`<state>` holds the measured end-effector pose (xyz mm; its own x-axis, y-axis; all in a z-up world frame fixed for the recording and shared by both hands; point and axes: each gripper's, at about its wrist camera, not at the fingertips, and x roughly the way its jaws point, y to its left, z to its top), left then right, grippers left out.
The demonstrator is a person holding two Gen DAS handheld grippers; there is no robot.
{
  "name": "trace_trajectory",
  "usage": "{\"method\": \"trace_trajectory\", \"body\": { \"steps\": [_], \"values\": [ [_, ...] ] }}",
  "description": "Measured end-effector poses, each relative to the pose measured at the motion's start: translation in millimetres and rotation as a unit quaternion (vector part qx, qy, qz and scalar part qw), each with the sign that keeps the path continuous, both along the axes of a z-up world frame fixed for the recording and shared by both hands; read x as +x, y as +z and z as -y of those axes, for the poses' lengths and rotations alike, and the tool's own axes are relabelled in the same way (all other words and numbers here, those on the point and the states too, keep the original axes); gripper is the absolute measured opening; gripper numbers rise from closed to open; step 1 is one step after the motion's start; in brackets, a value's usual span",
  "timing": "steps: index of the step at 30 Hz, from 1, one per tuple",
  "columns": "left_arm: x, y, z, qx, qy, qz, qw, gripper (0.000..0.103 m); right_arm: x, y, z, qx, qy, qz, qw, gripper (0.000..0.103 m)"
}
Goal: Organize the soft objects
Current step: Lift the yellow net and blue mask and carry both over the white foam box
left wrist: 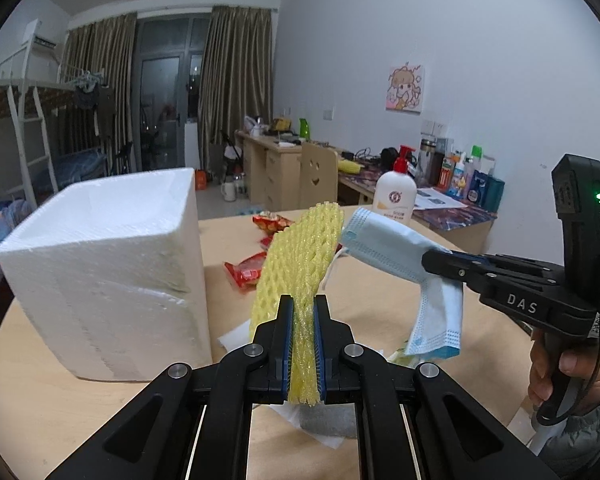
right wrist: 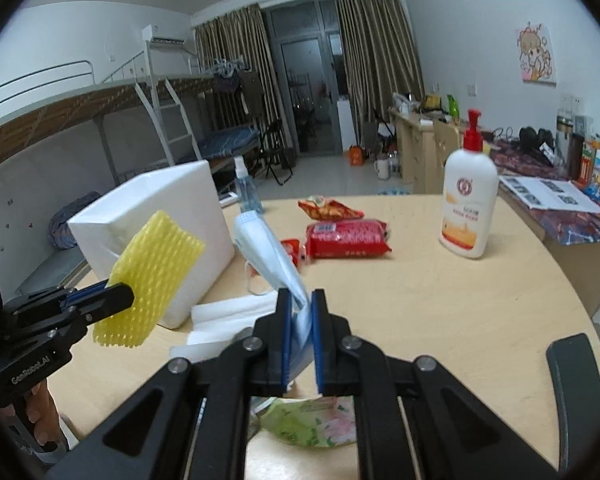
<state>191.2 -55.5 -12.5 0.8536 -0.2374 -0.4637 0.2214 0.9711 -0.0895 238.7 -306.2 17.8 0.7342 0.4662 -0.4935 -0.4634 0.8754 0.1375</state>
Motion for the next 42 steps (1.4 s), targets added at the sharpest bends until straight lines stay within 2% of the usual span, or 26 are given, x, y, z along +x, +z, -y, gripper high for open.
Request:
{"method": "trace_trajectory", "body": {
  "steps": [16, 29, 42],
  "values": [
    [-72.5, 30.4, -21.3, 0.010, 0.010, 0.061, 0.9980, 0.010, -58.1, 26.9, -4.4, 0.010, -0.002, 0.069, 0.998, 0.012],
    [-143.8, 49.5, -50.0, 0.020, 0.033, 0.113, 0.9928, 0.010, -104.2, 43.7, -16.8, 0.020, 0.019, 0.118, 0.993, 0.012],
    [-201.1, 63.6, -70.0, 0.021, 0.067, 0.144, 0.9870, 0.010, -132.6, 48.3, -34.4, 0.027, 0.050, 0.150, 0.987, 0.012]
  ]
}}
